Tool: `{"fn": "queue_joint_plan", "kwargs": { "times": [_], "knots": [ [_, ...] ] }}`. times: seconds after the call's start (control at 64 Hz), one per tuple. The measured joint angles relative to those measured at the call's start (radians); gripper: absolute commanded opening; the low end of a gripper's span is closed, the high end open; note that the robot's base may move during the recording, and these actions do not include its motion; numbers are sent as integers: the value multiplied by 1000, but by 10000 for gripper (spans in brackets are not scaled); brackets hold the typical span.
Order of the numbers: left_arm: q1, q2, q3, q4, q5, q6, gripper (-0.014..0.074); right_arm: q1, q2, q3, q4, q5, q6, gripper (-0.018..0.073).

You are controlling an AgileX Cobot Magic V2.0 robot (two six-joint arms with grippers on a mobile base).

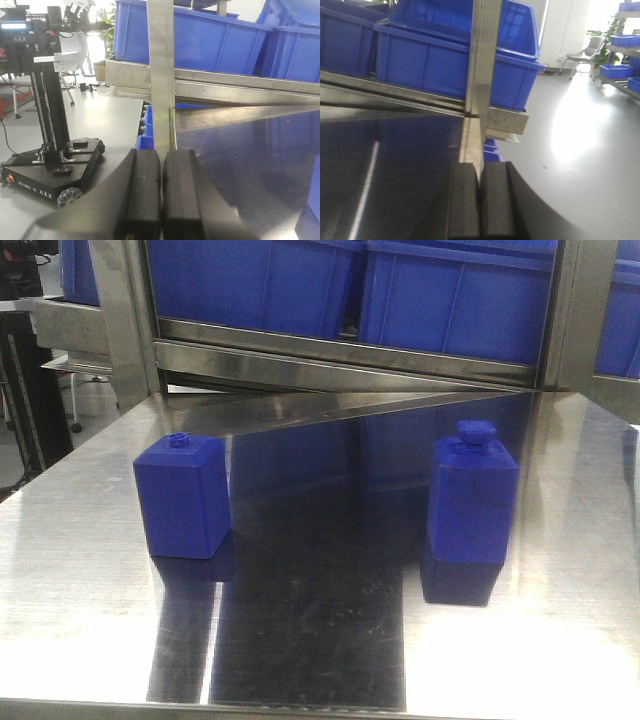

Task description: Pick and sort blue part to right shelf

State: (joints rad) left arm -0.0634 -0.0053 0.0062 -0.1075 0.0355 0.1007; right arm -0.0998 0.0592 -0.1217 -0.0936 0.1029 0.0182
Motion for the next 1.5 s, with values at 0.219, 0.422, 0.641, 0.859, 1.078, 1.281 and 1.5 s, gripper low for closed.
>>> {"fn": "queue_joint_plan", "kwargs": {
  "times": [0.219,0.422,0.641,0.859,1.078,1.281,1.5],
  "knots": [
    [0,0,0,0,0,0,124,9,169,-116,-47,4,0,13],
    [0,0,0,0,0,0,124,82,366,-187,-50,11,66,13],
    [0,0,0,0,0,0,124,192,620,-297,-51,82,193,13],
    [0,0,0,0,0,0,124,306,801,-440,-51,216,305,21],
    [0,0,0,0,0,0,124,428,965,-565,-46,372,320,378],
    [0,0,0,0,0,0,124,499,1095,-680,-33,505,469,589],
    [0,0,0,0,0,0,124,587,1220,-854,-29,684,570,589]
  ]
}}
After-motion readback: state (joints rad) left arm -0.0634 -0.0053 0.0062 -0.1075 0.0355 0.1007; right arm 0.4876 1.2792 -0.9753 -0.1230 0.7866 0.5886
